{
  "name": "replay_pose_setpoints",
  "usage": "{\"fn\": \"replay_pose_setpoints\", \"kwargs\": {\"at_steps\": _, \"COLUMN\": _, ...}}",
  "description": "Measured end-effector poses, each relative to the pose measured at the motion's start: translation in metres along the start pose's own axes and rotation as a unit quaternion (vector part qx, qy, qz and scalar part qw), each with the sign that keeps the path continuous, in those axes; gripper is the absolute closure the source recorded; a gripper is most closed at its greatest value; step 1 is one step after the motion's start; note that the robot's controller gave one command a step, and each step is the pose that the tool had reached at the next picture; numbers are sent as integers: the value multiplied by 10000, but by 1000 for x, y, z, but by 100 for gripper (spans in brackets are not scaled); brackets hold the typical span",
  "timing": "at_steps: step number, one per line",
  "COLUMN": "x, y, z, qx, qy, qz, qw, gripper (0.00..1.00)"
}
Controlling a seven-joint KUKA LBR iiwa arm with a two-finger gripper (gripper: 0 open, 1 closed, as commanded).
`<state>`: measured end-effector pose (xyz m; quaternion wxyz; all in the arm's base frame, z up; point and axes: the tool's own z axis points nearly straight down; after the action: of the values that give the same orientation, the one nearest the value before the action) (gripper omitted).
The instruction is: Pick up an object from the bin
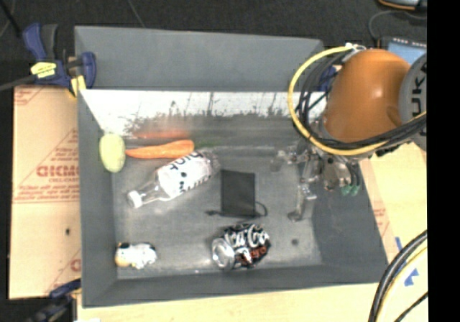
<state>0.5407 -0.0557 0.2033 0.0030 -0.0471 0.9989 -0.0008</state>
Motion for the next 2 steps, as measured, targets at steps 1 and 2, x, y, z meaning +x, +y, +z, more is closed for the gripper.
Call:
{"fn": "replay_pose_setpoints", "kwargs": {"at_steps": 1, "x": 21, "y": 50, "z": 38, "qx": 3, "qy": -2, "qz": -958, "qw": 9954, "gripper": 0}}
{"fn": "replay_pose_setpoints", "kwargs": {"at_steps": 2, "x": 25, "y": 60, "z": 52, "qx": -5, "qy": 0, "qz": -1588, "qw": 9873, "gripper": 0}}
